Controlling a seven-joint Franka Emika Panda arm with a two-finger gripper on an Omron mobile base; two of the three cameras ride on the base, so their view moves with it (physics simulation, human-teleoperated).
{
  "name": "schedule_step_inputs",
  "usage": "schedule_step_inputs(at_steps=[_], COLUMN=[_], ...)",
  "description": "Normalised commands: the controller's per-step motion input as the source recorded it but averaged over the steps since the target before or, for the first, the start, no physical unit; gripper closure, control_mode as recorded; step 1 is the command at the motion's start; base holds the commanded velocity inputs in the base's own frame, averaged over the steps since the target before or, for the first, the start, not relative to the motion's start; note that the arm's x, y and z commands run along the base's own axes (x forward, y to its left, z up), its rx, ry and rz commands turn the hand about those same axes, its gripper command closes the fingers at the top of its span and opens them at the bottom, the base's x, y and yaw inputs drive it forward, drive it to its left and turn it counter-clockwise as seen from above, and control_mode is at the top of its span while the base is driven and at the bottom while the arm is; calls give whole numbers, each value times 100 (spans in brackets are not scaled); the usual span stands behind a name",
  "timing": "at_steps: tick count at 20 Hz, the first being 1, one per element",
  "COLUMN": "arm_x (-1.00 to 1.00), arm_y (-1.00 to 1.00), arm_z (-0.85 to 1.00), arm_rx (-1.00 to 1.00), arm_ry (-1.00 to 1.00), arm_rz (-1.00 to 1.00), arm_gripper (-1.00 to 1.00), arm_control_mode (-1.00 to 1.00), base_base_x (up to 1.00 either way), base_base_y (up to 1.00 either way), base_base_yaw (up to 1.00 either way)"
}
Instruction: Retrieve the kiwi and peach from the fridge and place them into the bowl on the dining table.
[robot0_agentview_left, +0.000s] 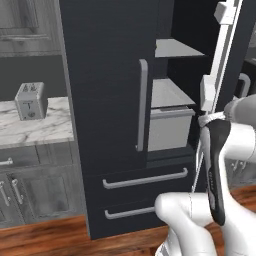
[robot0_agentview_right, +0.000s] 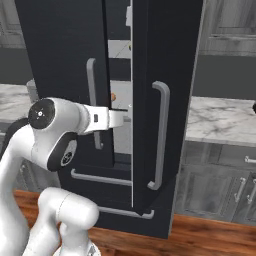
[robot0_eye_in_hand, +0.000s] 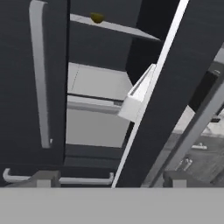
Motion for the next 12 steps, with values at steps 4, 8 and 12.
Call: schedule_step_inputs(at_steps=[4,8,12], arm_x=[3,43,68], arm_y=[12,16,11], arm_z=[52,22,10], arm_rx=[-30,-35,-34], arm_ry=[6,11,19], arm_rz=[-13,-20,-22], arm_gripper=[-100,-100,-100], arm_control_mode=[-100,-100,-100], base_base_x=[0,0,0], base_base_y=[0,0,0], base_base_yaw=[0,0,0])
